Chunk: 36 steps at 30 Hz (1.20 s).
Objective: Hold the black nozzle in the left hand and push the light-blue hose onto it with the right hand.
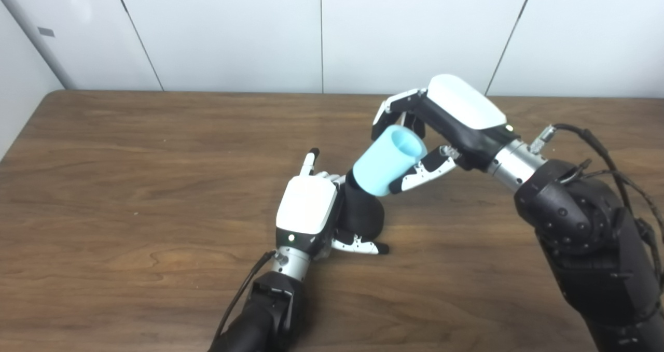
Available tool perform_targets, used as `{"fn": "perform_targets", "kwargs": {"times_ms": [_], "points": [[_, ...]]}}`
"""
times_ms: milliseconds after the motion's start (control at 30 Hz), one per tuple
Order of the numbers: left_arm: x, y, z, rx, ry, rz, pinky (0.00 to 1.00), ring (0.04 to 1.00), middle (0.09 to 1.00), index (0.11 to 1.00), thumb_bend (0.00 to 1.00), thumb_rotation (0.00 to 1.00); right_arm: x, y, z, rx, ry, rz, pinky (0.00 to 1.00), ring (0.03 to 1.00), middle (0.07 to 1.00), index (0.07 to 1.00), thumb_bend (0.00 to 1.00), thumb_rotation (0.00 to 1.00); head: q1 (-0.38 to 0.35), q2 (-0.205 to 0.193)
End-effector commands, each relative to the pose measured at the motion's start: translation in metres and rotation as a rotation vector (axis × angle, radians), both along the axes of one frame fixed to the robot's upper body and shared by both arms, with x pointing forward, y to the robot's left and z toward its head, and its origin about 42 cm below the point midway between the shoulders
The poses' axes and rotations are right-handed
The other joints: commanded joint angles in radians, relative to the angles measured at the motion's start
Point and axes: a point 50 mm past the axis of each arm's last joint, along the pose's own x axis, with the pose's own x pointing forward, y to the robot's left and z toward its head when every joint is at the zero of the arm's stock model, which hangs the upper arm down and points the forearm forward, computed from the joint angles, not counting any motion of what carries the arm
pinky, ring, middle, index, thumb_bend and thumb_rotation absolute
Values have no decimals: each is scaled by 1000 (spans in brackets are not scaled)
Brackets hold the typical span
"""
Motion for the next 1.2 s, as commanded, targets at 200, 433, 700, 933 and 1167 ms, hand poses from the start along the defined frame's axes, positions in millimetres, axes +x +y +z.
{"fn": "perform_targets", "kwargs": {"times_ms": [200, 433, 700, 933, 1167], "points": [[-47, 1, -61, 64, 217, -33, 1000, 605, 510, 479, 522, 0, 0, 3, 28, -30, -65, 31, 308, 395, 513, 487, 496, 0, -6, 2], [-47, 0, -60, 63, 222, -31, 1000, 612, 527, 473, 519, 0, 2, 14, 24, -28, -88, 42, 305, 395, 515, 493, 496, 0, -5, 5], [-46, -2, -59, 68, 222, -31, 1000, 613, 507, 480, 522, 0, 5, 22, 19, -9, -91, 84, 309, 394, 516, 491, 496, 0, -4, 6], [-45, -2, -59, 69, 222, -32, 1000, 609, 522, 475, 520, 0, 3, 25, 21, -34, -90, 91, 270, 386, 525, 509, 491, 0, -4, 7], [-45, -3, -59, 77, 221, -31, 1000, 609, 524, 473, 520, 0, 2, 28, 31, -100, -101, 124, 271, 391, 534, 507, 490, 0, -2, 11]]}}
